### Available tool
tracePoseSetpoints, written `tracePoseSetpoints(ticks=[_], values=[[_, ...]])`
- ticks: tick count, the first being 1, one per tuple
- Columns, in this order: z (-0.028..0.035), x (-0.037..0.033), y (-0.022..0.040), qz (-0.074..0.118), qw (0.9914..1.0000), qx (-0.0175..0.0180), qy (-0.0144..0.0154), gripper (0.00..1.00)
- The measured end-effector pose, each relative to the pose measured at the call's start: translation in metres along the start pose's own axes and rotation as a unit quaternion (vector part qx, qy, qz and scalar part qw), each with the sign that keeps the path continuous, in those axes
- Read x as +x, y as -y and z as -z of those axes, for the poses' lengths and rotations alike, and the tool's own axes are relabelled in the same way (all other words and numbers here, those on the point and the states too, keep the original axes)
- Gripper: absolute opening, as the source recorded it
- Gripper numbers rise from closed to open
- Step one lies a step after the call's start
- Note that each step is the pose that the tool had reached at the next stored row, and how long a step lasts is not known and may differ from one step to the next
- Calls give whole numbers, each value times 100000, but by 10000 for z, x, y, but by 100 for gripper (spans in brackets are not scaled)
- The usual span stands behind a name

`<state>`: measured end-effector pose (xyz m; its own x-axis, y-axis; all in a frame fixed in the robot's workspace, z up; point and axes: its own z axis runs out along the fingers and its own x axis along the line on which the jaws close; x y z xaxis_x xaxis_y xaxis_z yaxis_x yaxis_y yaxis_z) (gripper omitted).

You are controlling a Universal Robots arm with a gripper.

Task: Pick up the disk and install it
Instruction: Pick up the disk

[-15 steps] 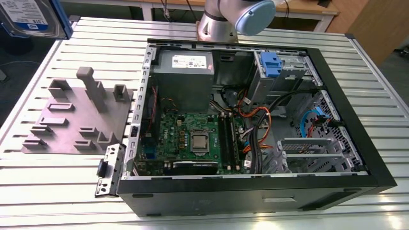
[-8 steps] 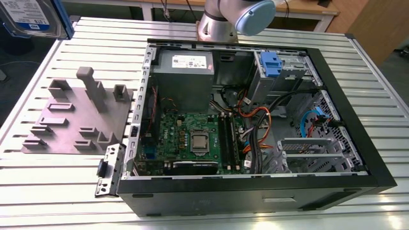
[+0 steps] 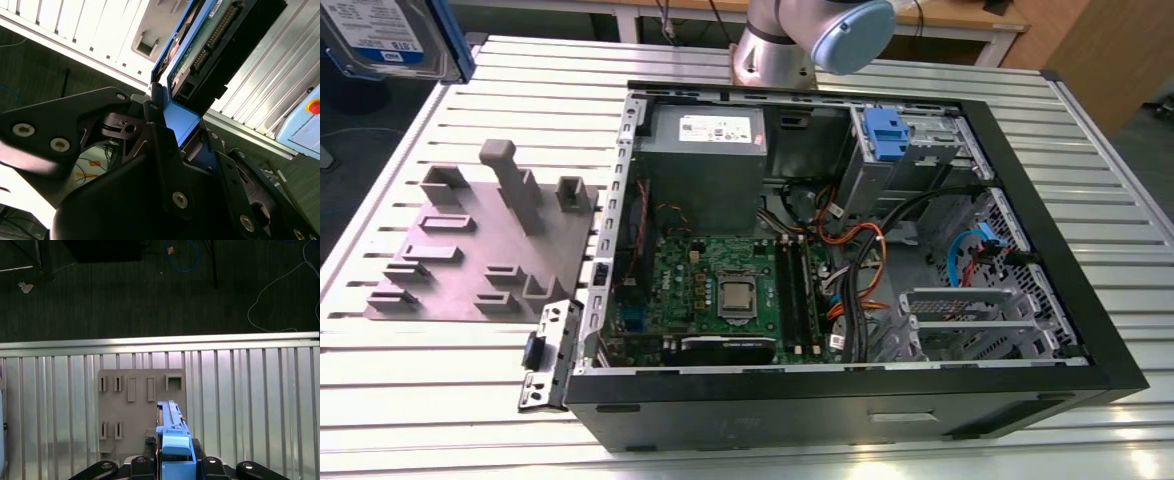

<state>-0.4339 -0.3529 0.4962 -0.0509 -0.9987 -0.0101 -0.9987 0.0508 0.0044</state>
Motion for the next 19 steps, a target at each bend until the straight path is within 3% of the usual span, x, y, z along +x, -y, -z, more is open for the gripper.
tracePoseSetpoints(ticks=[9, 19], values=[[1, 83, 4, -4, 100000, -6, -5, 36], [41, 94, 5, -1, 100000, 6, -228, 36]])
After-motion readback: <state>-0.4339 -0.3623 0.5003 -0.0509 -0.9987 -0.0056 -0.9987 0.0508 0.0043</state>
